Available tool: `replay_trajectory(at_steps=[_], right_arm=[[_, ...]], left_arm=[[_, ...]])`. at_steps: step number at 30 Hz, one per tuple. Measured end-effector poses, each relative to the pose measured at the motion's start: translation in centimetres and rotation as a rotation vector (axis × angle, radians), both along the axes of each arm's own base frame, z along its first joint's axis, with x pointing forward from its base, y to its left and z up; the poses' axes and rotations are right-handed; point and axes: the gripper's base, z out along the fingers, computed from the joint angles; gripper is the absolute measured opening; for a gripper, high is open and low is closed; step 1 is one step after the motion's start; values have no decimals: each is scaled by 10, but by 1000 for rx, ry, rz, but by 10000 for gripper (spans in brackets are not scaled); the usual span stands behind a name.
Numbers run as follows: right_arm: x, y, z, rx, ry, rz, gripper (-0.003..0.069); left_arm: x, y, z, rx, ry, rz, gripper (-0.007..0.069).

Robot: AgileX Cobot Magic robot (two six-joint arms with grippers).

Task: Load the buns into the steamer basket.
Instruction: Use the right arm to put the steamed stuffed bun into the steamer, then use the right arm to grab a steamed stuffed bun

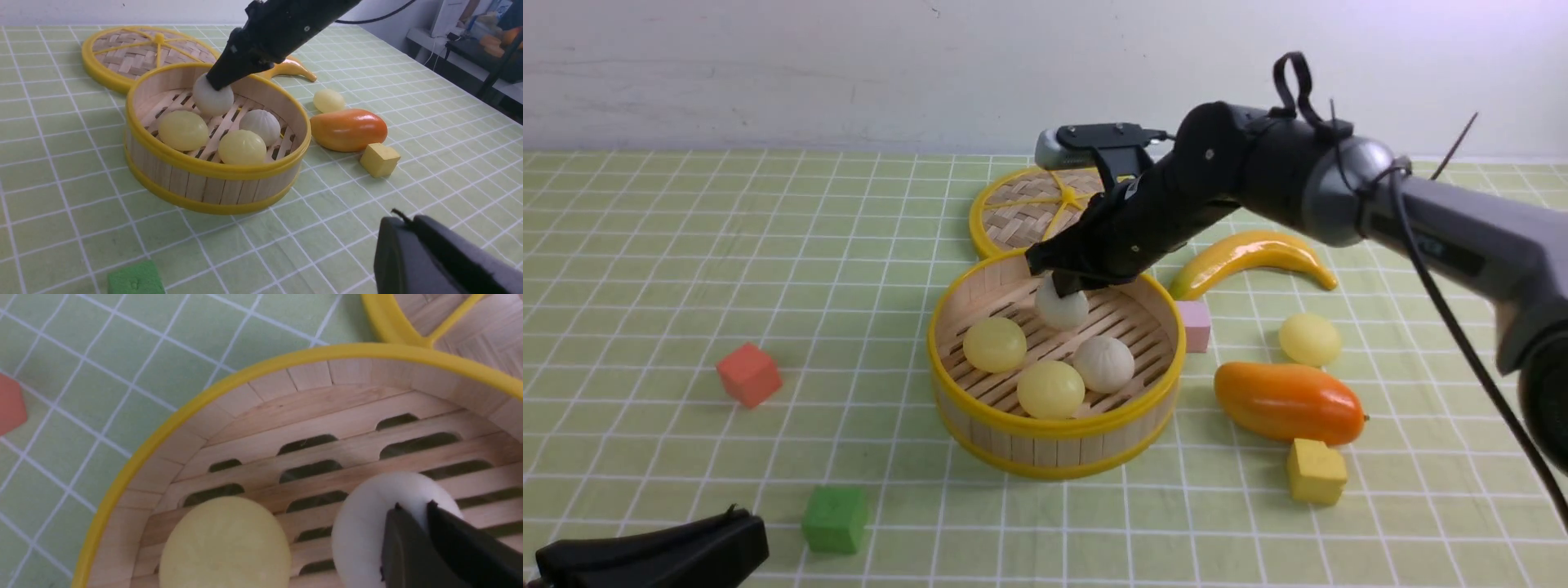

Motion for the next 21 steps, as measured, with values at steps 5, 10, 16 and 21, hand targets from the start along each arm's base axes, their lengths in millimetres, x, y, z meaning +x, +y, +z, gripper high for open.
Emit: replay_trajectory(at_steps=[5,10,16,21], right_arm=[[3,2,-8,-1,9,-1,187],[-1,0,10,-2,19,22,408],[-23,-47,75,-137,66,26,487],[-23,-126,60,-311,262,-185,340]], left_arm=[[0,0,0,0,0,0,24],[0,0,0,0,0,0,29],[0,0,0,0,0,0,29],[0,0,0,0,0,0,32]])
